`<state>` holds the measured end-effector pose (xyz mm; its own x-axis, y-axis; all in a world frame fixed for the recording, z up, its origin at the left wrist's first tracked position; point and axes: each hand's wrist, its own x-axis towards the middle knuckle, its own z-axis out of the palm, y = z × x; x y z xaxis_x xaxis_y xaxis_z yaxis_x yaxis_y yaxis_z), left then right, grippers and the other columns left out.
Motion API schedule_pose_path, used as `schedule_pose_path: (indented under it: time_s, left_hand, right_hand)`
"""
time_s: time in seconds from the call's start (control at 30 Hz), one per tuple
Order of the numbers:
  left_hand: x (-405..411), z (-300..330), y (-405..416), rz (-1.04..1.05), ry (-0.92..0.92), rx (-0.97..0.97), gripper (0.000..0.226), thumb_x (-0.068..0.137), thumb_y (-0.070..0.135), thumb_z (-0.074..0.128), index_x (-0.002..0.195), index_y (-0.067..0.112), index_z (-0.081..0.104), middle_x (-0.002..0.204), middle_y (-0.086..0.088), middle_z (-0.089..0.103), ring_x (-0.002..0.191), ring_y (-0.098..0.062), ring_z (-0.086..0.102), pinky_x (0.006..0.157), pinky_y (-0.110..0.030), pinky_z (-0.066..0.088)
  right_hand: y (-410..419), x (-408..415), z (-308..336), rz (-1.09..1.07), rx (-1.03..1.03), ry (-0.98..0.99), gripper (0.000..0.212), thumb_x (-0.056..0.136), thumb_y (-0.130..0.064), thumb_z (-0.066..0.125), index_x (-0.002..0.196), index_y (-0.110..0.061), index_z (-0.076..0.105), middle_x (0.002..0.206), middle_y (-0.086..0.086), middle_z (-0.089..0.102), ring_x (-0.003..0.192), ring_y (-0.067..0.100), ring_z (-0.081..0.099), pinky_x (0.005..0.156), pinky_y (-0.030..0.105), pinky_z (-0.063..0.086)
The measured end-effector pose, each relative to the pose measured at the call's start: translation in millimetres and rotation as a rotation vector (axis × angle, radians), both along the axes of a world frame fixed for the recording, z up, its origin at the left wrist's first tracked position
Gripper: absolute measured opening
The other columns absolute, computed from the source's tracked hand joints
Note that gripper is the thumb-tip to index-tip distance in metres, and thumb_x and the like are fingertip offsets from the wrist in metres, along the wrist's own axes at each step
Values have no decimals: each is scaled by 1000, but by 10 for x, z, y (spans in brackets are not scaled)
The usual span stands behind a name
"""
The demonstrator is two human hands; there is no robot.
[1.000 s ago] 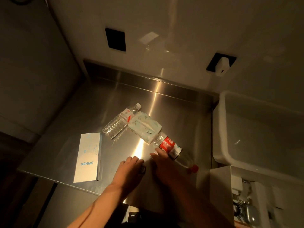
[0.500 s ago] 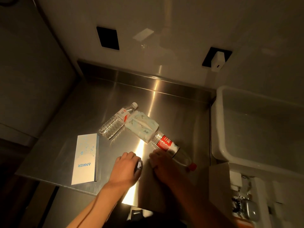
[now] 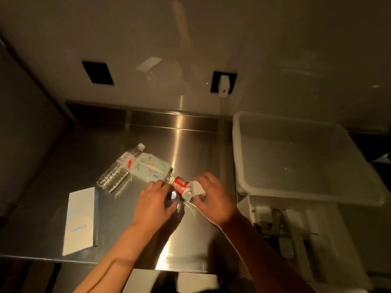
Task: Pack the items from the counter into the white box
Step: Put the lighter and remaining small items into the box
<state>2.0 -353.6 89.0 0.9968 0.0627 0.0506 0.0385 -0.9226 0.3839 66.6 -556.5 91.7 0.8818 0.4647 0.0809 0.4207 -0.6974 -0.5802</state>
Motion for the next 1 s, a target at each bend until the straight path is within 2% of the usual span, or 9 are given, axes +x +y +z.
schedule_pose_path:
  time_s: [0.13, 0.2, 0.3, 0.37, 0.53, 0.67, 0.73, 0.9, 1.0]
  left_hand:
    - [257, 199, -547, -102, -49, -25, 33, 78, 42, 75, 105, 27, 66, 97, 6, 58, 95, -19, 53, 82, -37, 47]
    - [345, 262, -851, -156, -74, -64, 31, 75, 38, 77, 103, 27, 67, 94, 6, 57, 91, -20, 54, 76, -37, 48]
    - [457, 326, -1289, -243, -93, -75, 30, 77, 39, 71, 104, 28, 67, 95, 8, 59, 90, -19, 55, 74, -36, 48]
    - [515, 335, -1538, -295, -110, -83, 30, 78, 41, 67, 106, 28, 67, 96, 8, 60, 90, -16, 54, 74, -32, 45]
    - [538, 288, -2068, -420, -123, -86, 31, 80, 38, 70, 109, 27, 66, 96, 9, 58, 90, -14, 53, 73, -30, 45]
    - [490, 235, -2447, -526, -80, -77, 30, 82, 42, 65, 110, 29, 62, 97, 10, 54, 92, -12, 49, 71, -27, 44]
    - [457, 201, -2618, -549, -36, -81, 31, 82, 43, 64, 110, 28, 61, 99, 9, 55, 93, -13, 49, 71, -31, 47]
    - [343, 133, -2918, -597, 74, -69, 35, 82, 50, 63, 110, 29, 65, 104, 8, 57, 97, -12, 49, 76, -31, 48]
    - [284, 84, -3025, -608, 110, -21, 31, 86, 50, 63, 109, 29, 65, 104, 8, 56, 97, -12, 48, 78, -31, 47]
  right_hand:
    - [-666, -41, 226, -135, 34, -11, 51, 83, -25, 72, 125, -41, 48, 127, -17, 48, 109, 5, 55, 89, 24, 53]
    - [-1019, -89, 280, -173, 61, -31, 47, 83, -24, 71, 123, -38, 50, 121, -17, 48, 106, 4, 55, 86, 21, 51]
    - [-1548, -170, 328, -251, 61, 4, 49, 82, -23, 69, 125, -37, 50, 125, -18, 47, 110, 6, 55, 90, 25, 51]
    - [-1866, -238, 311, -319, 59, 11, 47, 80, -24, 69, 123, -35, 51, 122, -17, 48, 106, 7, 56, 90, 28, 52]
    - [-2479, -426, 194, -457, -30, 108, 48, 79, -33, 72, 123, -34, 53, 119, -17, 52, 103, 9, 57, 88, 29, 52]
    - [-2814, -572, 63, -461, -114, 163, 48, 78, -42, 72, 121, -29, 57, 117, -11, 57, 102, 11, 56, 85, 31, 50]
    - [-2933, -628, -9, -463, -147, 196, 46, 76, -45, 72, 117, -26, 60, 111, -8, 58, 99, 13, 55, 81, 30, 48]
    - [-3088, -707, -205, -476, -284, 378, 40, 68, -54, 75, 95, -35, 53, 97, -12, 53, 89, 11, 52, 76, 30, 48]
    - [-3108, -736, -304, -468, -344, 489, 41, 64, -59, 75, 89, -38, 50, 94, -14, 55, 85, 11, 54, 74, 31, 49]
